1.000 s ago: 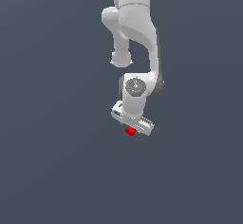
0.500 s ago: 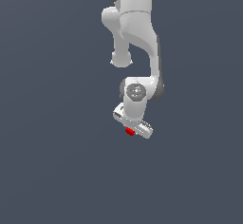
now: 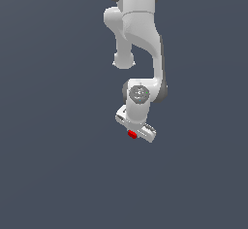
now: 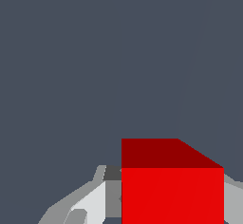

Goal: Pick up the red cube and move it to a goal position.

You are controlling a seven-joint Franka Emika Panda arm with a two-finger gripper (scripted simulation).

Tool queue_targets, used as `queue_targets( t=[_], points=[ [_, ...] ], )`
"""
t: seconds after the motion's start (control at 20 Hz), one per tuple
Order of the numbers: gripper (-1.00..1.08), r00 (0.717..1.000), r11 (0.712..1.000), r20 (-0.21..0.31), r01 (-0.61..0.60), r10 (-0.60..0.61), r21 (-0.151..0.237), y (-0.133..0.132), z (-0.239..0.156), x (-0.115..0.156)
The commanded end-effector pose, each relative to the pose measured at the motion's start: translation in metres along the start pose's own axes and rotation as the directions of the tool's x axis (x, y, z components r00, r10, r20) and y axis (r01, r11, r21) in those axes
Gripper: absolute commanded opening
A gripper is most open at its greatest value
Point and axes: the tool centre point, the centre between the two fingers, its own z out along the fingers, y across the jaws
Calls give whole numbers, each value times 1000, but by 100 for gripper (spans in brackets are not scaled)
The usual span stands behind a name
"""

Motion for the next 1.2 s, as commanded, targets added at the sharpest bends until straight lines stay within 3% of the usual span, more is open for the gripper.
queue_targets(
  t=[0.0, 0.55, 1.15],
  points=[
    [-100, 1000, 1000, 0, 0, 0, 0, 0, 0, 0],
    [-100, 1000, 1000, 0, -1, 1, 0, -2, -41, -6],
    [-100, 1000, 1000, 0, -2, 2, 0, -7, -166, -21]
  ],
)
